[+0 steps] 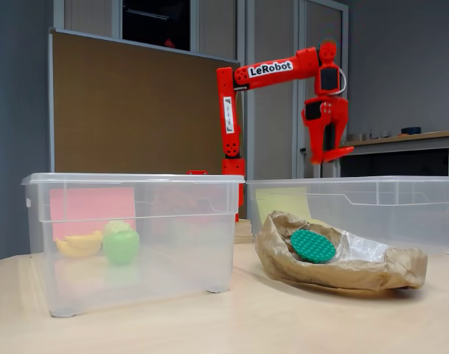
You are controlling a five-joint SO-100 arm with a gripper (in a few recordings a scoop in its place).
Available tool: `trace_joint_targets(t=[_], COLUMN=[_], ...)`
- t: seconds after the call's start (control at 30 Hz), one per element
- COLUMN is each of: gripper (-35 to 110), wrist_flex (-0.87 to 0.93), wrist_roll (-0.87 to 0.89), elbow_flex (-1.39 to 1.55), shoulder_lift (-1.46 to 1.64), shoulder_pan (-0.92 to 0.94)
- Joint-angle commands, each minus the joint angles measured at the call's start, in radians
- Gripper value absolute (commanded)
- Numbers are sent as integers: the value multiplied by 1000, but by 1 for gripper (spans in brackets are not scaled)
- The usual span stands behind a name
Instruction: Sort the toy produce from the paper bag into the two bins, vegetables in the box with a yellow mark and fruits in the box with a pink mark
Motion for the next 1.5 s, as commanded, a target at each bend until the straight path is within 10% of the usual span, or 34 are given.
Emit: trace_joint_targets(t=[0.0,0.57,0.97,1.47], gripper=[2,25,34,21], wrist_flex=[-132,-902,-569,-192], wrist_roll=[176,192,-230,-1296], elbow_flex=[190,857,357,-526], shoulder_lift=[103,149,83,-210], shoulder_pan=[-87,-156,17,503])
